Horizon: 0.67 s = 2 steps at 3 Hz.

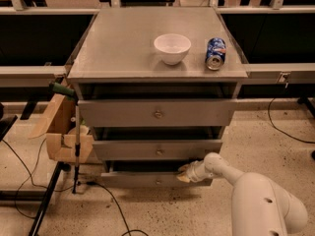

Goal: Open bottom drawer

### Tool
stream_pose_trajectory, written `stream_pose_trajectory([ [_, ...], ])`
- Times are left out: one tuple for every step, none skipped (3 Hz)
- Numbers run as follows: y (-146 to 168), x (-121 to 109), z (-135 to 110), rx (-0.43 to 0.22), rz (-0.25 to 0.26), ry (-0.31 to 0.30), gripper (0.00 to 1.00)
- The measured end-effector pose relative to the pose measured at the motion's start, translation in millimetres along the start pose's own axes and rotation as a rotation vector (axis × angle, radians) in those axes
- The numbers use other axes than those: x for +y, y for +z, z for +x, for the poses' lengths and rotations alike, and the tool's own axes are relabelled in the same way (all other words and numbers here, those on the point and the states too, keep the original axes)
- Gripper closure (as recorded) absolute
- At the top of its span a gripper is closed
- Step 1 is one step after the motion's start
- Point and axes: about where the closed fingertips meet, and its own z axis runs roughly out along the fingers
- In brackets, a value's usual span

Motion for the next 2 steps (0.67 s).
stream_pose_trajectory([
  [-0.8,2.8,3.6,0.013,-0.008,0.006,0.53],
  [-0.2,3.8,4.1,0.019,-0.012,0.008,0.29],
])
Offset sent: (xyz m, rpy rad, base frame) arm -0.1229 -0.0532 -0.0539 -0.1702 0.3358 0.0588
